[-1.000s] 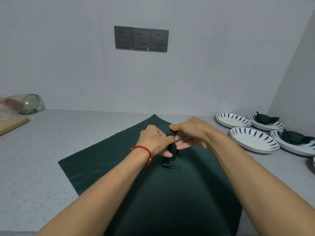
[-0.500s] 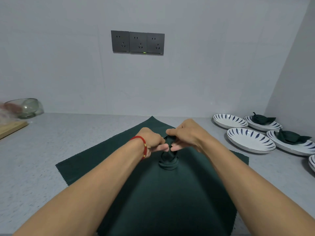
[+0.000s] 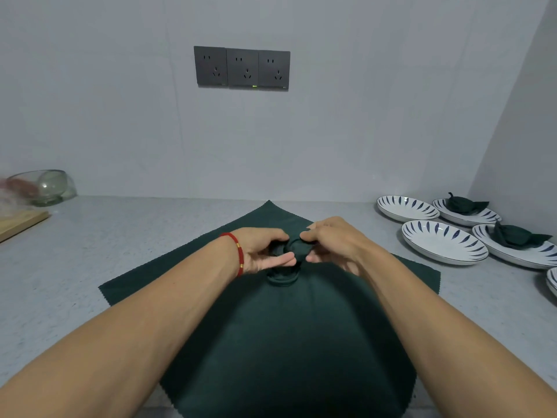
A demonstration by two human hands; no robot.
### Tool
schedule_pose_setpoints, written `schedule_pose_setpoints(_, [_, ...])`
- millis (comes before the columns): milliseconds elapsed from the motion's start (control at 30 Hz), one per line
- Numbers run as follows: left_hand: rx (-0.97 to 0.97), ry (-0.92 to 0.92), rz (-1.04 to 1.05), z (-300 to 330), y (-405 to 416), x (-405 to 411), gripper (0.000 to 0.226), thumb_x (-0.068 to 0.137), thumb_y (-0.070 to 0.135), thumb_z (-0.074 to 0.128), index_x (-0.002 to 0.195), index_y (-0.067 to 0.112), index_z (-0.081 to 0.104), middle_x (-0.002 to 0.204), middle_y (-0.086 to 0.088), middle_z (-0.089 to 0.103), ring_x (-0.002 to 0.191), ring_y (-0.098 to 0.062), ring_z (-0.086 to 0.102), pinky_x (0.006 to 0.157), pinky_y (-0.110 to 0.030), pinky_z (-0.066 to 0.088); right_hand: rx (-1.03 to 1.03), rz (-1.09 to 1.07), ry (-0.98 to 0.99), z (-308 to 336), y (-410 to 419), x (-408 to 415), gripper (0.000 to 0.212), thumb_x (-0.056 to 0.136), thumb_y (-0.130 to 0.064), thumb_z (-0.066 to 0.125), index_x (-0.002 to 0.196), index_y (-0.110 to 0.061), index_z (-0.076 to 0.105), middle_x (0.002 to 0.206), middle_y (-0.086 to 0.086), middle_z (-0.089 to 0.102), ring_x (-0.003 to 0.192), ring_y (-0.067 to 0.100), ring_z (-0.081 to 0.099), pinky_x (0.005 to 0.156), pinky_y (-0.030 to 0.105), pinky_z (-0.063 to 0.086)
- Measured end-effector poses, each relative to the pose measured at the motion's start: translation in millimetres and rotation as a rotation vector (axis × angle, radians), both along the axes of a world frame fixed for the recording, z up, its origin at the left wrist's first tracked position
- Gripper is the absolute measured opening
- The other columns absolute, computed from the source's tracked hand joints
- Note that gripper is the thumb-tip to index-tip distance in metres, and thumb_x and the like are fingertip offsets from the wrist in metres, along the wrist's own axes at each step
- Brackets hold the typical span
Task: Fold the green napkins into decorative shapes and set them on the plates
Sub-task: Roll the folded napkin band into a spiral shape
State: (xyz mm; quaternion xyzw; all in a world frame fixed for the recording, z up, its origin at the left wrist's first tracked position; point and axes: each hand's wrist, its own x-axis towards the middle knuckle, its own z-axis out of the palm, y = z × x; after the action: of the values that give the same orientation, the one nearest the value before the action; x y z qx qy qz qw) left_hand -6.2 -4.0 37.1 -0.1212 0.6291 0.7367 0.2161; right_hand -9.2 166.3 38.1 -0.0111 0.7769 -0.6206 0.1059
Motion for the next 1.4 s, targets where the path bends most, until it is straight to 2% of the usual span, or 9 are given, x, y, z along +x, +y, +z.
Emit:
schedule_pose_setpoints(167, [-0.270,0.247,0.085,-14.5,13.6,-6.1,0.018,0.095,0.015,0.068,0.090,0.001,0.057,0.092,-0.021,0.068,0.065,-0.031,0.071,0.058,-0.034,0.062,0.207,-0.163,-0.004,4.7,-20.2,-1.3,0.019,0.083,-0.029,0.067,0.082,-0.010,0.066,0.069,0.004,0.063,0.055,0.020,0.053,0.044,0.022,0.042])
schedule_pose_setpoints(300, [-0.401,0.299,0.125,-20.9,18.9,-8.7,0.029,0.097,0.026,0.065,0.076,0.010,0.052,0.078,-0.017,0.072,0.059,-0.031,0.074,0.072,-0.042,0.063,0.473,-0.339,0.160,-14.2,-38.6,-14.4,0.031,0.088,-0.041,0.059,0.072,-0.016,0.053,0.080,0.007,0.058,0.069,0.029,0.051,0.061,0.032,0.043])
schedule_pose_setpoints(500, [-0.038,0.067,0.364,-20.0,-1.0,-17.7,0.019,0.104,0.000,0.038,0.098,0.004,0.055,0.100,-0.009,0.059,0.029,-0.016,0.056,0.029,-0.017,0.042,0.345,-0.527,0.199,-44.0,-29.2,-15.6,0.038,0.098,-0.020,0.048,0.064,-0.017,0.033,0.072,0.005,0.046,0.068,0.026,0.040,0.056,0.032,0.032])
schedule_pose_setpoints(700, [-0.010,0.025,0.440,-56.9,-11.4,-15.6,0.017,0.103,0.000,0.038,0.110,0.003,0.053,0.100,-0.005,0.057,0.026,-0.011,0.048,0.025,-0.014,0.030,0.293,-0.607,0.135,-64.1,-20.0,-9.8,0.036,0.097,-0.017,0.047,0.063,-0.014,0.035,0.070,0.006,0.048,0.066,0.026,0.043,0.059,0.035,0.037])
schedule_pose_setpoints(867, [-0.631,0.340,0.214,-78.8,-15.7,7.1,0.032,0.100,0.022,0.057,0.072,0.005,0.059,0.053,-0.010,0.066,0.028,-0.016,0.050,0.038,-0.017,0.038,0.705,-0.526,0.206,-85.4,-28.6,1.5,0.021,0.101,-0.026,0.048,0.087,-0.011,0.054,0.093,0.007,0.058,0.088,0.033,0.056,0.075,0.036,0.041])
schedule_pose_setpoints(1033, [-0.992,0.549,0.212,-89.3,-12.0,11.2,0.039,0.100,0.031,0.056,0.075,0.000,0.058,0.059,-0.009,0.066,0.034,-0.012,0.060,0.048,-0.022,0.051,0.985,-0.480,0.330,-90.0,-40.8,9.0,0.023,0.105,-0.029,0.045,0.089,-0.013,0.049,0.100,0.007,0.063,0.084,0.030,0.056,0.068,0.035,0.039])
schedule_pose_setpoints(1133, [-0.993,0.564,0.249,-93.8,-8.3,7.3,0.037,0.100,0.032,0.053,0.077,0.005,0.061,0.059,-0.010,0.066,0.043,-0.021,0.064,0.057,-0.030,0.058,0.954,-0.546,0.540,-94.4,-39.5,10.8,0.017,0.098,-0.030,0.058,0.106,-0.016,0.051,0.111,0.004,0.051,0.098,0.025,0.054,0.063,0.035,0.041])
schedule_pose_setpoints(1267, [-1.094,0.514,0.198,-88.1,-4.6,7.4,0.034,0.097,0.037,0.053,0.075,0.011,0.058,0.072,-0.013,0.067,0.061,-0.035,0.066,0.061,-0.041,0.061,0.829,-0.305,0.896,-92.1,-33.0,14.1,0.023,0.091,0.000,0.056,0.098,-0.019,0.046,0.096,-0.002,0.042,0.070,0.022,0.045,0.054,0.039,0.044])
schedule_pose_setpoints(1400, [-0.898,0.452,0.208,-79.8,-7.3,11.8,0.038,0.099,0.028,0.056,0.079,-0.003,0.064,0.055,-0.012,0.069,0.041,-0.020,0.065,0.059,-0.029,0.060,0.441,-0.003,0.787,-86.5,-19.9,31.7,0.009,0.105,-0.024,0.044,0.097,-0.028,0.046,0.089,-0.010,0.051,0.077,0.013,0.052,0.069,0.031,0.044])
